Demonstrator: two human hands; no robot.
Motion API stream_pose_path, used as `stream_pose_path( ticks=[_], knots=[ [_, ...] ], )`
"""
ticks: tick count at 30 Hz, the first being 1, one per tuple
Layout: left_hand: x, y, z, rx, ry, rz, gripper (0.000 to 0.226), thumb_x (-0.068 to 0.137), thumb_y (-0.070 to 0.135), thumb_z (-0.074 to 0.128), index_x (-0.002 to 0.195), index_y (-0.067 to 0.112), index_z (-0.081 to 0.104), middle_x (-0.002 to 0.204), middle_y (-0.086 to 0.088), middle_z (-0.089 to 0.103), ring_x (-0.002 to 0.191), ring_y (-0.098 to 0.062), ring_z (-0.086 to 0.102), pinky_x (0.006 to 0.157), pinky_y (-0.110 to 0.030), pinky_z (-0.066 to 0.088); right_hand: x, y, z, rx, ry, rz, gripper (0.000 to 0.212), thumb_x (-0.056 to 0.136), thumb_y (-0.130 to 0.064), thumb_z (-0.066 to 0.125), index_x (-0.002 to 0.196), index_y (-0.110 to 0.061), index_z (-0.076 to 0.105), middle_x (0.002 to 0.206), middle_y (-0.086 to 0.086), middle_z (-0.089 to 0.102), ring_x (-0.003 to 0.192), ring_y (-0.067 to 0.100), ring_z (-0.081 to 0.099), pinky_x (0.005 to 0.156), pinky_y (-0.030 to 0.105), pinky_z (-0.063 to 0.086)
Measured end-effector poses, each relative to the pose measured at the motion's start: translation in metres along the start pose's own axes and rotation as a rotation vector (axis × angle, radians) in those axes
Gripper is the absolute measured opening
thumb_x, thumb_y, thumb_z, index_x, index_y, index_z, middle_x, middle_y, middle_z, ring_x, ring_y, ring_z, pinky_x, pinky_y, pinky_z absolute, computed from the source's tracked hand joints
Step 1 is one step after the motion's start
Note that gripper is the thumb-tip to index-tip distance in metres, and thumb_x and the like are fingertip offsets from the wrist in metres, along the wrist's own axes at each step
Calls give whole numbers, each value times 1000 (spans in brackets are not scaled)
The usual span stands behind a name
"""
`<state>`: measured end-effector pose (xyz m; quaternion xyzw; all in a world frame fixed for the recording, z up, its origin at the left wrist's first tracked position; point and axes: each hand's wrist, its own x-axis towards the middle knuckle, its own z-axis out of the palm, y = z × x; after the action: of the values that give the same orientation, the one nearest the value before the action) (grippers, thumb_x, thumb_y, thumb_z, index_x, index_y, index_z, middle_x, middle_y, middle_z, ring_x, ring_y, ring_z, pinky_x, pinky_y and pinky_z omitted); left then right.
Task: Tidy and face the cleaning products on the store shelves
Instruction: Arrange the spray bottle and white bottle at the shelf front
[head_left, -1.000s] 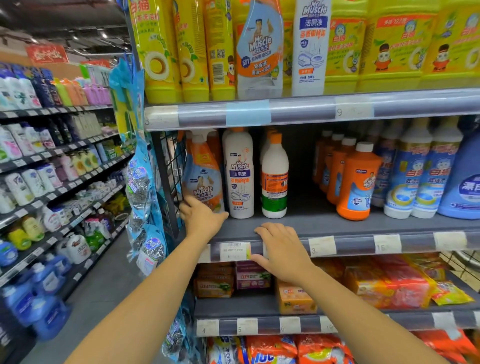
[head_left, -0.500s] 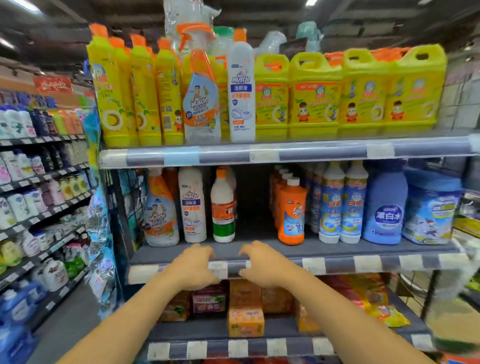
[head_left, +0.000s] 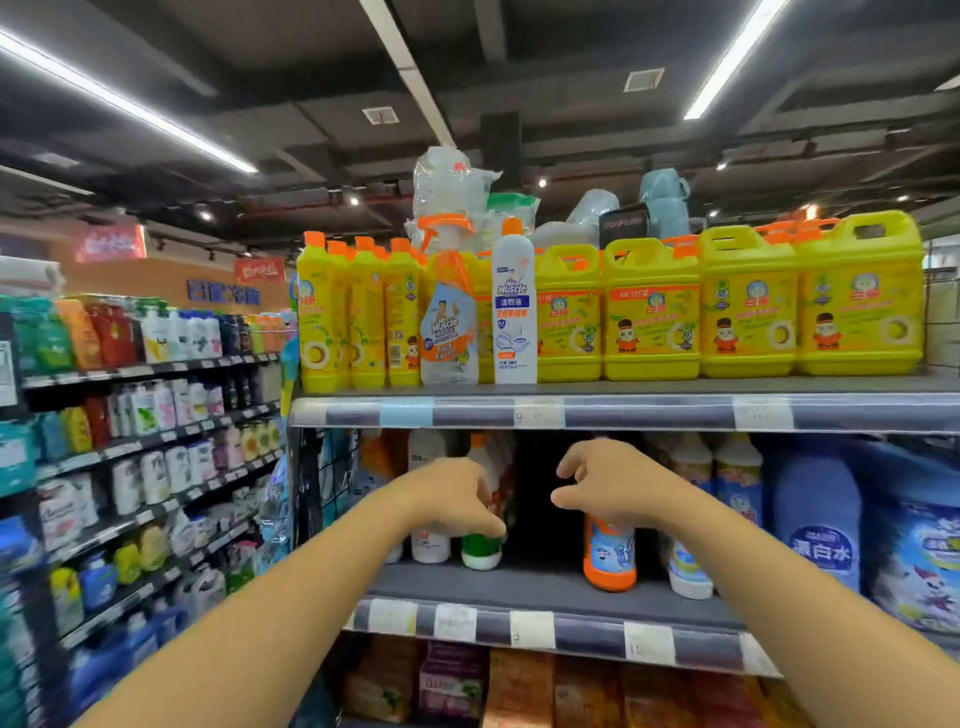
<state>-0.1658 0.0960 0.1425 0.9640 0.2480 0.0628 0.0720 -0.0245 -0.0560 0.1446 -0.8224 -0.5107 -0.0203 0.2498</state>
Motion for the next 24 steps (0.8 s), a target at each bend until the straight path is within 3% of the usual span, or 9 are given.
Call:
stream_pose_path(
  ticks=[3,5,8,10,12,15,18,22,24],
  knots=[
    [10,2,-42,-28,107,-17,44,79,48,71,111,17,66,107,3,66,94,-14,61,77,-29,52,14,-19,-28,16,119,-17,40,80,-34,67,108,-6,68,109,12,68,95,24,63,82,36,53],
    [20,0,-66,-17,158,-18,43,81,48,71,108,15,68,102,2,64,91,-15,59,68,-25,48,26,-30,-42,10,168,-25,40,78,-32,67,104,-2,69,103,17,69,93,29,65,81,41,55],
    [40,-7,-91,-32,214,-39,38,80,45,72,97,11,70,100,-5,66,90,-20,61,74,-35,51,49,-41,-54,34,199,-44,44,77,-28,68,106,5,64,101,18,69,91,31,64,73,43,54],
    [57,-15,-101,-48,264,-57,34,79,43,74,92,12,69,96,-6,66,86,-21,62,75,-37,51,69,-44,-58,44,218,-40,35,78,-27,71,104,-5,62,94,5,66,80,20,61,53,30,49],
    [76,-24,-109,-77,341,-61,32,77,40,75,92,14,64,93,-5,62,84,-20,58,74,-36,49,90,-46,-61,92,240,-34,33,78,-28,73,105,-18,57,98,-2,63,83,15,59,52,19,42],
    [102,-37,-118,-174,503,-89,35,75,36,78,93,20,52,81,6,52,72,-10,51,61,-28,47,122,-48,-62,176,302,-34,34,78,-27,75,105,-18,57,100,-2,65,88,17,61,54,20,44],
    [129,-48,-122,-263,684,-120,34,76,29,76,80,21,43,74,8,45,63,-5,43,50,-25,38,154,-47,-58,269,379,14,31,77,-27,77,97,-20,54,80,-8,58,71,8,55,47,20,37],
    [163,-59,-127,-389,811,-161,47,81,31,72,116,7,50,103,-7,58,85,-19,57,67,-34,53,197,-44,-48,407,479,108,34,73,-27,81,95,-19,56,83,-6,59,68,9,54,47,22,41],
    [178,-60,-129,-438,868,-135,59,82,34,74,125,4,48,118,-12,59,98,-25,57,75,-35,52,215,-44,-43,406,535,173,49,69,-34,82,106,-17,56,100,1,65,86,18,62,63,31,54]
  ],
)
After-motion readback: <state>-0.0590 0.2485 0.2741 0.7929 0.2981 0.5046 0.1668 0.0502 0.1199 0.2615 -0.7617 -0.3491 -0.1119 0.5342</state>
